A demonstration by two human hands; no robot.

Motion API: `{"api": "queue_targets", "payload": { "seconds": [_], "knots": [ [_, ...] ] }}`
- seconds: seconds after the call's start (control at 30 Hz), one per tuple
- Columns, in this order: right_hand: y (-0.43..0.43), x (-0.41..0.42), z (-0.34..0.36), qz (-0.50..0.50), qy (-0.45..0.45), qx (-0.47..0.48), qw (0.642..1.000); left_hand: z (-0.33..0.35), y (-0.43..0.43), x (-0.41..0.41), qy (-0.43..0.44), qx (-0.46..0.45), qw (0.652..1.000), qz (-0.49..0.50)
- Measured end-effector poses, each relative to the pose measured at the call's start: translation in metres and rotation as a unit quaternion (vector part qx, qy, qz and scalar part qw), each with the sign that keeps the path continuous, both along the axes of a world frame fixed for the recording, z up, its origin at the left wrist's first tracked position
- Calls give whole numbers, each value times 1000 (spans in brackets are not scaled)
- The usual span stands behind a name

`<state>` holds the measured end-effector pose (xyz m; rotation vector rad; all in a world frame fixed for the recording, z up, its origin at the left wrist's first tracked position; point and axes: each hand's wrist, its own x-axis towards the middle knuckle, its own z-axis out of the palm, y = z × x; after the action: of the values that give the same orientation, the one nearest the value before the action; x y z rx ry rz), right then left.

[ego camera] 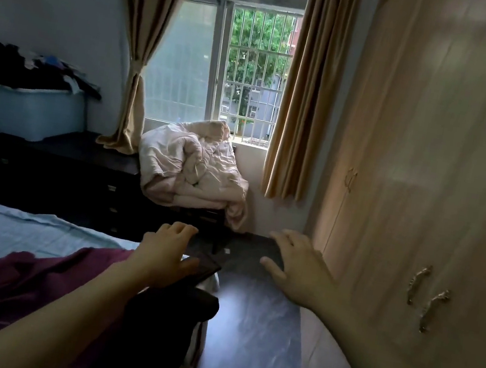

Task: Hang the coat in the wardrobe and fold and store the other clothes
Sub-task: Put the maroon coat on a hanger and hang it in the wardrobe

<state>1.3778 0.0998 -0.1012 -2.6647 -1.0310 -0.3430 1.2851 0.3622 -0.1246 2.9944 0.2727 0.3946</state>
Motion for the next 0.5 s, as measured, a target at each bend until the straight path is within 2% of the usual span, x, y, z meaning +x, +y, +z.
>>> {"api": "queue_targets", "payload": {
  "seconds": [0.07, 0.2, 0.33, 0.5],
  "knots": [
    [8, 47, 4, 11, -8, 19, 1000, 5, 2, 44, -4, 26, 1000, 7],
    [24, 146, 24, 19, -17, 50, 998, 26, 13, 132, -9, 15, 1000, 17],
    [50, 229, 33, 30, -20, 41, 998, 39, 30, 213, -29, 19, 999, 27],
    [87, 315, 19, 42, -20, 30, 998, 23, 58, 306, -19, -4, 1000, 25]
  ]
}}
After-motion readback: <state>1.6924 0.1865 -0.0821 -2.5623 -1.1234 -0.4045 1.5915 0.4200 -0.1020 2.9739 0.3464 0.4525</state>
